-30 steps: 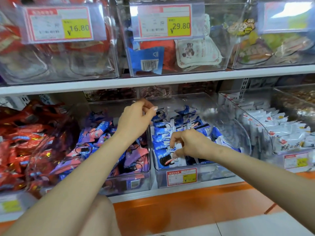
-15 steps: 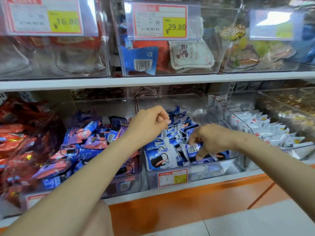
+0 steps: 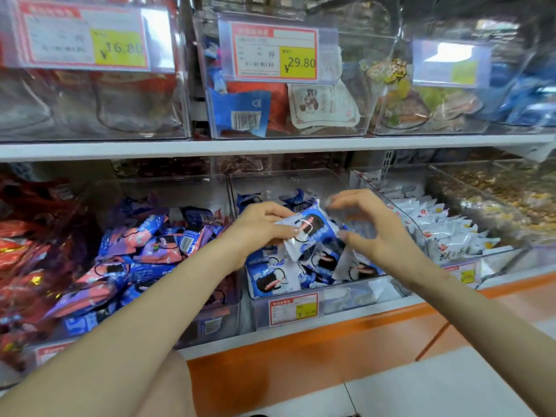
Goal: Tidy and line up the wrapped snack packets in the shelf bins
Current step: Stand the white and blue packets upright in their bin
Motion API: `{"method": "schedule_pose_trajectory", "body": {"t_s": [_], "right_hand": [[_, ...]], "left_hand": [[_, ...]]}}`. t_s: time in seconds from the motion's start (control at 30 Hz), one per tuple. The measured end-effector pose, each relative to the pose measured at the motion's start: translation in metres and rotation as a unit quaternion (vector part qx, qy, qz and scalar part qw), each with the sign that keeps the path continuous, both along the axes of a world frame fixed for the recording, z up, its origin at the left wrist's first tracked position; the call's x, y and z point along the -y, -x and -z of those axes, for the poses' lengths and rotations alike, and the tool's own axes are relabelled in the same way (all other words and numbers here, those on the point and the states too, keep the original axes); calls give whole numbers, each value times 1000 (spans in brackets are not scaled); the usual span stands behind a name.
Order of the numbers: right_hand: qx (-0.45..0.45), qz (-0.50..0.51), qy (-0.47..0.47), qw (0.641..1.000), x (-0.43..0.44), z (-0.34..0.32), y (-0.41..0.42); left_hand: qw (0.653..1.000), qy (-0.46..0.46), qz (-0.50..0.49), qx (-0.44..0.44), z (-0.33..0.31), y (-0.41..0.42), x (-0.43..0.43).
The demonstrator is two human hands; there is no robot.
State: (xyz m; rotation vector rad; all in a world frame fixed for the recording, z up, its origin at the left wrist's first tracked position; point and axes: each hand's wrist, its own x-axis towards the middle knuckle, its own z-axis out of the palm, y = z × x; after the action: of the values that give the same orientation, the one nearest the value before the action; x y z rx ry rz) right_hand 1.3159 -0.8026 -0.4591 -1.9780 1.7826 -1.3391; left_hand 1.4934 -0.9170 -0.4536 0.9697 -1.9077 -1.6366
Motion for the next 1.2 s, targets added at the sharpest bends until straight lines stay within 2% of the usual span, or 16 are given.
{"method": "schedule_pose_trajectory", "body": {"t_s": [0.1, 0.23, 0.3, 0.43, 0.5, 0.53, 0.57, 0.63, 0.67, 0.73, 0.83, 0.93, 1.03, 1.2], "right_hand": [[141, 85, -63, 984, -6, -5, 0], [228, 50, -204, 951, -5, -8, -14], [255, 19, -237, 937, -4, -8, -21], [303, 6, -208, 930, 2, -9, -29], [328, 35, -171, 928, 5, -14, -24], [327, 52, -156, 931, 5, -17, -20], [311, 69, -149, 936, 5, -18, -14], [248, 87, -165, 951, 4, -16, -5], [207, 83, -183, 957, 2, -13, -3], [114, 58, -229, 965, 2, -5, -2], [15, 39, -267, 963, 7, 6, -1], [30, 17, -261, 965, 11, 11, -2], [41, -30, -273, 961, 13, 14, -7], [14, -59, -291, 955, 22, 24, -27]], "left_hand": [[997, 58, 41, -10, -4, -6, 2], [991, 94, 90, -14, -6, -6, -5], [992, 94, 84, -23, -6, -6, -6], [992, 105, 70, -31, -6, -7, -7], [979, 193, 59, 21, -4, -9, -6], [960, 263, 55, 76, -2, -9, -4], [927, 341, 58, 149, 0, -9, -1], [836, 458, 100, 285, 3, -9, 4], [799, 481, 131, 335, 4, -8, 7], [756, 483, 177, 405, 5, -7, 13], [730, 471, 202, 452, 7, -4, 21], [709, 464, 218, 484, 10, 1, 25], [708, 457, 221, 492, 11, 5, 26], [699, 503, 189, 472, 13, 4, 28]]}}
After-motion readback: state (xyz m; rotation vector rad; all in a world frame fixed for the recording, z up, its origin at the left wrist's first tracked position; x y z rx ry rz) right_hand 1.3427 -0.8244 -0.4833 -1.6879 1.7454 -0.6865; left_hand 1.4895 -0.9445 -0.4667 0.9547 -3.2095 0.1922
